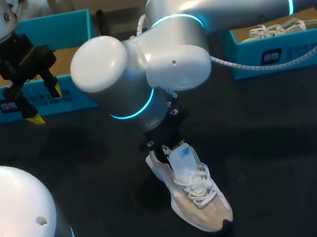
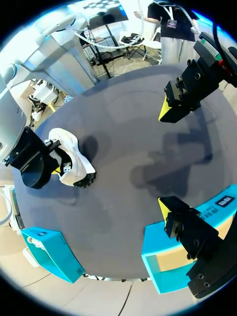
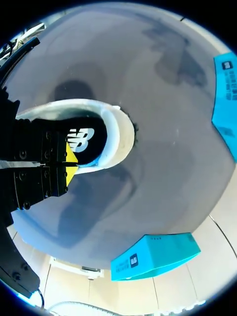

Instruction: Take the shoe out of the shoebox, open the shoe tongue, remove and reinsert the insole, then place the shoe into the shoebox

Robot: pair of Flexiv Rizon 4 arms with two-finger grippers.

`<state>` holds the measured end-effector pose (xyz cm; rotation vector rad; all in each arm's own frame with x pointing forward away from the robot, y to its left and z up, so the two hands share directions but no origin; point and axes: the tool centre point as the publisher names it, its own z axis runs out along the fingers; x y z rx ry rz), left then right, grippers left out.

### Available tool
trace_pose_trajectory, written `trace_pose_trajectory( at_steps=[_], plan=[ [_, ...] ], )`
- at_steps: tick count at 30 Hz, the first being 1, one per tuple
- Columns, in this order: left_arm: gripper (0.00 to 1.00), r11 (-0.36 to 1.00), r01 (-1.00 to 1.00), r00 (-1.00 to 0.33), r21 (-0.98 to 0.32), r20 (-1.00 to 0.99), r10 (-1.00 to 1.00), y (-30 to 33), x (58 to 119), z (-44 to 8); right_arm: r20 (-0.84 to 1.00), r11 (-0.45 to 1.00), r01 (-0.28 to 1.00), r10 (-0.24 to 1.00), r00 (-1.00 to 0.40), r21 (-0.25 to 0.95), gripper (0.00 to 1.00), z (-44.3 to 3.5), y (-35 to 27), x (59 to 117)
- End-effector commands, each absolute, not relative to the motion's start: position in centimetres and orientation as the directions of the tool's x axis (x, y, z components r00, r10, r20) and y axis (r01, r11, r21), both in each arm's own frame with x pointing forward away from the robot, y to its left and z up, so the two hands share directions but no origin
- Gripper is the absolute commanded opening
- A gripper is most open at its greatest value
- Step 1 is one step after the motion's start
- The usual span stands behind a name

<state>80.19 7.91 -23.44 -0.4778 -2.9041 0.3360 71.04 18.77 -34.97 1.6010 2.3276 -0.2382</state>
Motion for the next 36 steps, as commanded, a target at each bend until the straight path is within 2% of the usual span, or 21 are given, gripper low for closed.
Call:
trace_pose_trajectory(
  at_steps=[1,13,23,36],
  plan=[
    [1.0,0.923,0.295,-0.932,-0.246,0.138,0.334,8.0,80.1,-23.4,-0.336,0.361,0.932,0.881,-0.333,0.023,0.0,-35.7,18.4,71.5],
    [1.0,0.923,0.295,-0.932,-0.246,0.138,0.334,8.0,80.1,-23.4,-0.295,0.352,0.936,0.896,-0.332,0.013,0.0,-37.7,18.5,71.9],
    [1.0,0.923,0.295,-0.932,-0.246,0.138,0.334,8.0,80.1,-23.4,-0.366,0.326,0.945,0.882,-0.298,0.016,0.0,-35.8,18.5,71.4],
    [1.0,0.923,0.295,-0.932,-0.246,0.138,0.334,8.0,80.1,-23.4,-0.333,0.323,0.945,0.887,-0.319,-0.046,0.0,-40.1,19.4,72.7]
  ],
)
